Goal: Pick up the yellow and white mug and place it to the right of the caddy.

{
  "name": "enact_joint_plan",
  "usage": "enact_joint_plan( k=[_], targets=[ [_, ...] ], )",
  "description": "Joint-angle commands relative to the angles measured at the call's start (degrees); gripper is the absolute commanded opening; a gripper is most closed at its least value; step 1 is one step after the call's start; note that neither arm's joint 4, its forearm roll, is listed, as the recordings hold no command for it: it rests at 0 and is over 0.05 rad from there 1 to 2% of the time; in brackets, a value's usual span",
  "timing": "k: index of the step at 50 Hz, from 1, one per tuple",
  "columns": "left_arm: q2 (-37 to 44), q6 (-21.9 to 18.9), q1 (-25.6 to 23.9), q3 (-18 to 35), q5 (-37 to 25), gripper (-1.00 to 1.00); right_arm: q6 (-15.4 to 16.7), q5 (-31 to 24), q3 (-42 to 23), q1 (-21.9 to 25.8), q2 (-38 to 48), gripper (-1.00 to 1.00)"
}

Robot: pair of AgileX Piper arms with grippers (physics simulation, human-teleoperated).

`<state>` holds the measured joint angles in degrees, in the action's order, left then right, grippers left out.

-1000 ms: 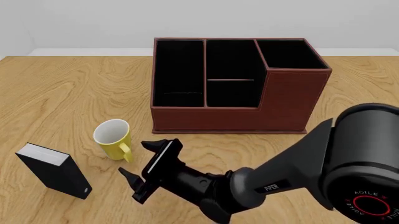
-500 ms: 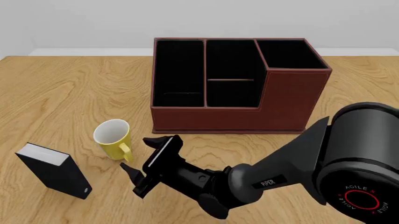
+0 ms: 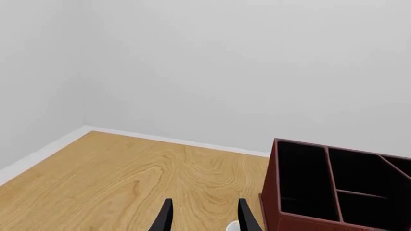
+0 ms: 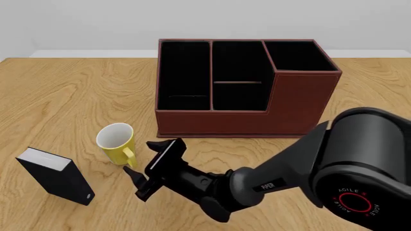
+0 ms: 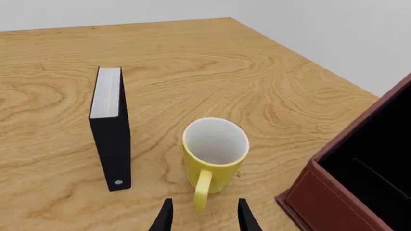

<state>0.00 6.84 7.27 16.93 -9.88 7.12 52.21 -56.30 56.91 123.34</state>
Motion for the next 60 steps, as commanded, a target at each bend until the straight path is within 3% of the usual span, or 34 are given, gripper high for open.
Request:
enact_joint_plan(
  k=[1,60],
  targets=[
    [0.0,0.2,0.0,-0.3,0.2,1.00,0.1,-0.9,-1.6,0.2,1.1,1.00],
    [0.0,1.0,0.5,0.3,-0.1,1.00,0.4,-3.7,-6.0,0.8,3.3,1.00]
  ],
)
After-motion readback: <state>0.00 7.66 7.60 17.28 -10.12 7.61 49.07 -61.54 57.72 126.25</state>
